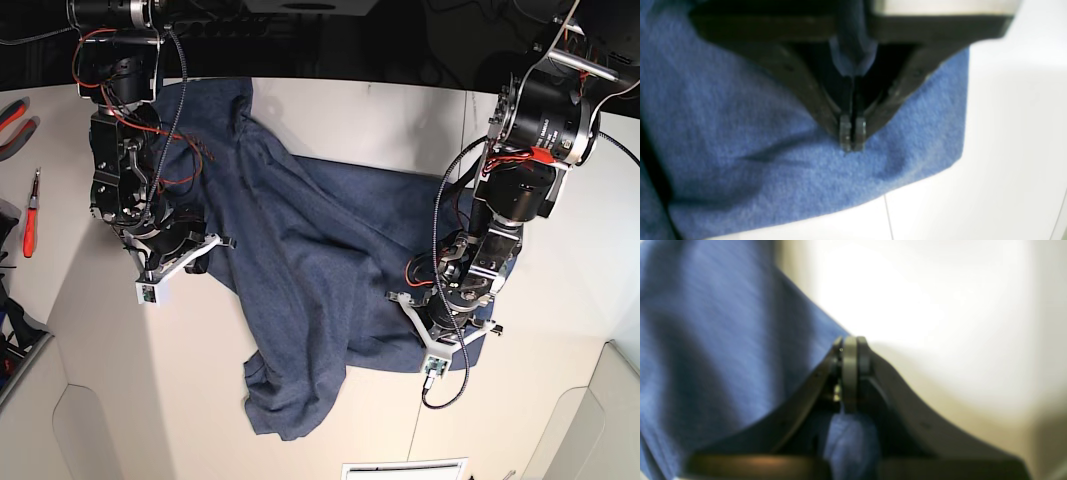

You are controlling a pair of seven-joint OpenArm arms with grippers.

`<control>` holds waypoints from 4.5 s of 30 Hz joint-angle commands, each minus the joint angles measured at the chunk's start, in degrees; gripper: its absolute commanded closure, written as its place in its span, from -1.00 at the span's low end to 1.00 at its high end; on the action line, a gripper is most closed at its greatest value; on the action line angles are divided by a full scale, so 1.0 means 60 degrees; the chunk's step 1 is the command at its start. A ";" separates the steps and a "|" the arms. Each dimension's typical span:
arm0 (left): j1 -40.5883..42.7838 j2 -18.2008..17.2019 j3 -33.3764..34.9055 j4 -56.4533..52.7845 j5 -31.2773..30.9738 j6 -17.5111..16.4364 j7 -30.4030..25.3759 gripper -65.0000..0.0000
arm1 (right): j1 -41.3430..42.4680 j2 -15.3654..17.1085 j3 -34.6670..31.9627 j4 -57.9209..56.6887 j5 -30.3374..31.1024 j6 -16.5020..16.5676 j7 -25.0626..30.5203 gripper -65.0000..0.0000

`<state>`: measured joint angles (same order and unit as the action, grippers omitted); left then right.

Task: Layout the t-shirt on the table in an organized manner, then fold the t-shirt properly
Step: 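Pull the shirt fabric with the left gripper away from the right gripper, then drag the held shirt edge outward with the left gripper and release, then lower the right gripper onto the shirt middle and grasp fabric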

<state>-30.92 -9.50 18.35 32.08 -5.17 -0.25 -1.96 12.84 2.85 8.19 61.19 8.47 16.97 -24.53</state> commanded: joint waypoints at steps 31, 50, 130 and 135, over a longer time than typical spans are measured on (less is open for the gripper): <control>0.1851 -0.2688 -0.0321 0.4186 -0.0503 -0.3140 0.2463 0.22 | -0.0685 0.1559 0.1461 0.0007 -0.1300 -0.2011 -0.0189 1.00; 0.1854 -0.3497 -0.0321 0.4029 -0.2233 -0.4892 0.4186 0.82 | -0.0667 0.1559 0.1453 0.0007 -0.1300 -0.2007 -0.0189 1.00; 0.5916 -0.6386 -0.1217 0.9395 -0.1045 -0.2477 0.7970 0.17 | -0.0681 0.1559 0.1453 0.3843 -0.1162 -0.2047 -0.1257 1.00; 0.5617 -0.5541 -0.2313 0.9347 -0.0922 -0.1541 0.6805 0.17 | -0.0659 0.1453 0.1169 0.4564 0.0998 -0.0528 -0.1279 0.60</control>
<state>3.97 -41.32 5.08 87.55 -11.07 -10.11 39.92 7.92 11.55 15.29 87.53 14.28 14.15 -33.17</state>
